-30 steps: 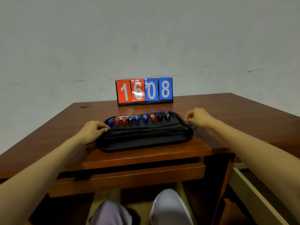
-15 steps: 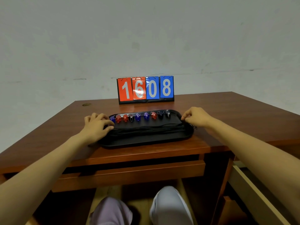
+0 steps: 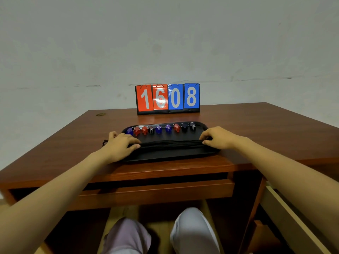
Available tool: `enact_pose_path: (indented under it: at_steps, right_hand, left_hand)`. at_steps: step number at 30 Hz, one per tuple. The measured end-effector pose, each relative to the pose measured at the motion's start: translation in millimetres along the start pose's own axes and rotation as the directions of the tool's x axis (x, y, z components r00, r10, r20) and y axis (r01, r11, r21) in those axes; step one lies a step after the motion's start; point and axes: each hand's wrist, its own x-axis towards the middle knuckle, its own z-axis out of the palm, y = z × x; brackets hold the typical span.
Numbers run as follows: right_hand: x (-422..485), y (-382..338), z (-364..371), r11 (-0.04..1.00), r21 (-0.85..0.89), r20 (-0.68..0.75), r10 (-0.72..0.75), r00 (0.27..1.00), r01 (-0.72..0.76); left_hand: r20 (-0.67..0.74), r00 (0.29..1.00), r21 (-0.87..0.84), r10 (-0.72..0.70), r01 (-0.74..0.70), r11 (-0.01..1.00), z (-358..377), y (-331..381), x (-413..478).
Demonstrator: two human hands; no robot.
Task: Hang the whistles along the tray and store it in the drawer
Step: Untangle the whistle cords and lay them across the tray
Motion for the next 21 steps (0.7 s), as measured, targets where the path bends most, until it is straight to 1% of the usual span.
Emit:
enact_pose_path:
  at_steps: [3,5,7,8,9,10,12,14,16,18,21]
  right_hand:
    - [2,-1,-4,1.000,0.016,-0.002,-0.008,1.000,0.008]
    - [5,-4,-7,0.999,0.042,-0.037,-0.014,0.999,0.016]
    - [12,-7,-9,0.996,0.089,-0.132,-0.005,0.991,0.017]
    - [16,-7,-9,0.994,0.112,-0.179,0.007,0.984,0.013]
    - [22,-5,-9,0.992,0.124,-0.211,0.024,0.977,0.002]
    - [27,-3,-10,0.992,0.122,-0.220,0.057,0.974,-0.030]
    - [37,5,-9,0.986,0.086,-0.202,0.156,0.967,-0.141]
    - [46,12,-7,0.962,0.042,-0.166,0.273,0.948,-0.270]
    - [53,17,-4,0.930,0.001,-0.135,0.365,0.921,-0.368]
    - [57,19,-1,0.906,-0.030,-0.089,0.418,0.904,-0.422]
    - [61,18,5,0.890,-0.030,-0.040,0.454,0.890,-0.455]
  left_hand:
    - [-0.052,0.999,-0.051,-0.013,0.010,0.999,0,1,0]
    - [-0.147,0.988,-0.103,-0.052,0.037,0.994,0,3,4]
    - [-0.239,0.959,-0.201,-0.151,0.103,0.974,-2,1,14]
    - [-0.255,0.943,-0.249,-0.213,0.149,0.957,-4,-1,20]
    - [-0.243,0.930,-0.277,-0.276,0.206,0.938,-6,-5,27]
    - [-0.210,0.920,-0.271,-0.332,0.272,0.923,-8,-9,33]
    - [-0.127,0.900,-0.194,-0.417,0.390,0.900,-10,-17,41]
    - [-0.043,0.878,-0.171,-0.478,0.465,0.869,-10,-23,46]
    - [0.044,0.854,-0.191,-0.518,0.516,0.835,-9,-28,49]
    - [0.100,0.834,-0.199,-0.543,0.552,0.810,-7,-31,49]
    - [0.098,0.825,-0.171,-0.556,0.565,0.807,-4,-32,50]
